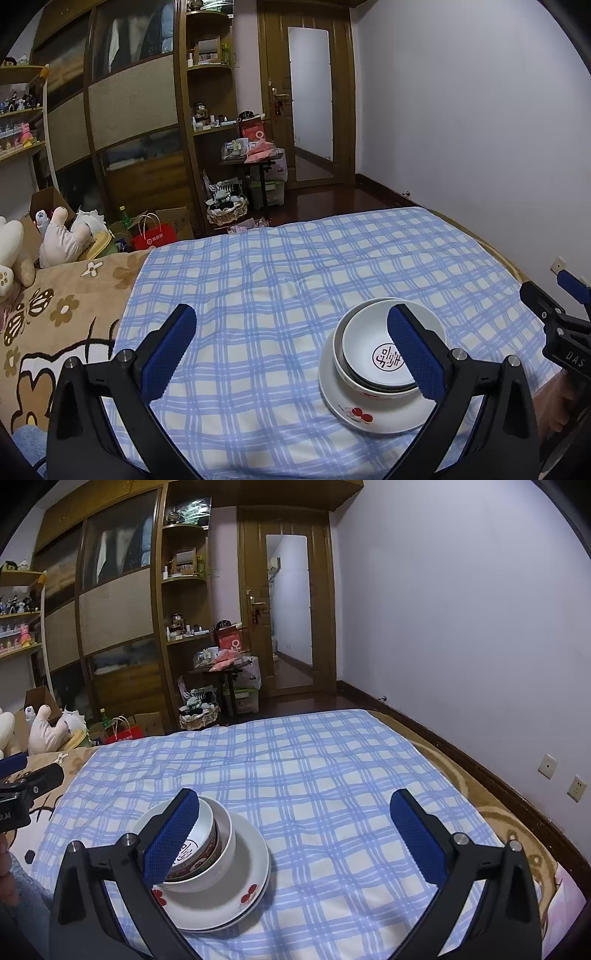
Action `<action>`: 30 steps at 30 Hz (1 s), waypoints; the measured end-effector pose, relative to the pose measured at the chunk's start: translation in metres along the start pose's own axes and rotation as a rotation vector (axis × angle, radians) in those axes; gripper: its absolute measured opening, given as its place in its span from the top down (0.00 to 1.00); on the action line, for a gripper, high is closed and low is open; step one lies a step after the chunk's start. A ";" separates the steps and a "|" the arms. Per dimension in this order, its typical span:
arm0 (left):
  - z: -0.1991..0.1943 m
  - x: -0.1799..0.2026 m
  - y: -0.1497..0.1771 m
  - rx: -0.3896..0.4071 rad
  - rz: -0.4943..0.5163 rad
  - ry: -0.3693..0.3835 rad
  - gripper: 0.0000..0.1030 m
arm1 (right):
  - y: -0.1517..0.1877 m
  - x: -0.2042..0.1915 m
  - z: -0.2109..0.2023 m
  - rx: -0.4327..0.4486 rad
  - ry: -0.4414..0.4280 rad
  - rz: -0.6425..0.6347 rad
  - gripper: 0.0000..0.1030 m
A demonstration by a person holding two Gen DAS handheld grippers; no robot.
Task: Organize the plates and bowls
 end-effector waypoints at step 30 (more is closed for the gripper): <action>0.000 -0.001 0.000 -0.017 0.007 -0.007 0.01 | 0.003 0.003 0.004 -0.013 0.025 0.001 0.00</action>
Point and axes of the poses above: each gripper's, at about its wrist camera, not at the fingertips, and z roughly the way its jaws point, x to its right, y to its underside, the point moved 3 cm from there along z, roughly the way its jaws point
